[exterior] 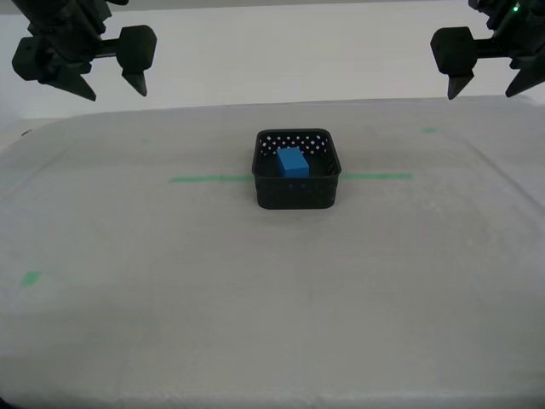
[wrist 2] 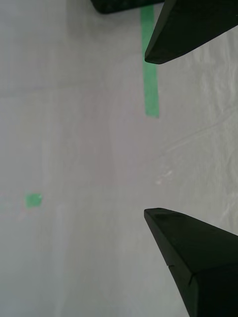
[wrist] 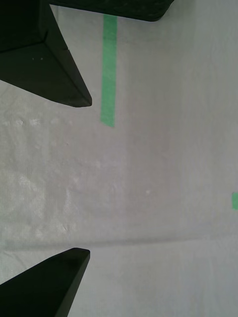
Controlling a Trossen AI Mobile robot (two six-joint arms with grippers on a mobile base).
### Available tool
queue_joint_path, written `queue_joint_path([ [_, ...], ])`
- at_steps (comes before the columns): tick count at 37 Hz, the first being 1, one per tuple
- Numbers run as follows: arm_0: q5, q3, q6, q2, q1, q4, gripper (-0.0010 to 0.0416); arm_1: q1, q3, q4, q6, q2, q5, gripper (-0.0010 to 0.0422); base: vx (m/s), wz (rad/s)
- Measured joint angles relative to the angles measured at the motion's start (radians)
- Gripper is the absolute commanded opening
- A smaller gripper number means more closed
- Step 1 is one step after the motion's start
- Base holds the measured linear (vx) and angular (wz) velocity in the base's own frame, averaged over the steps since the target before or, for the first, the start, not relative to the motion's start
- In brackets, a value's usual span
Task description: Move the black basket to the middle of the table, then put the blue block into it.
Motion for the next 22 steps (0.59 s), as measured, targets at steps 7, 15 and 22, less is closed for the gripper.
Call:
queue_joint_path([
  [7,0.000,0.000,0.000,0.000,0.001,0.000,0.0399,-0.006,0.000,0.000,0.000,0.000,-0.096,0.0401,0.000,0.000],
  [15,0.000,0.000,0.000,0.000,0.002,0.000,0.0399,-0.008,0.000,0.008,0.000,0.000,-0.114,0.0400,0.000,0.000],
  [22,0.000,0.000,0.000,0.000,0.001,0.000,0.0398,-0.008,0.000,0.003,-0.007,0.000,-0.103,0.0400,0.000,0.000],
])
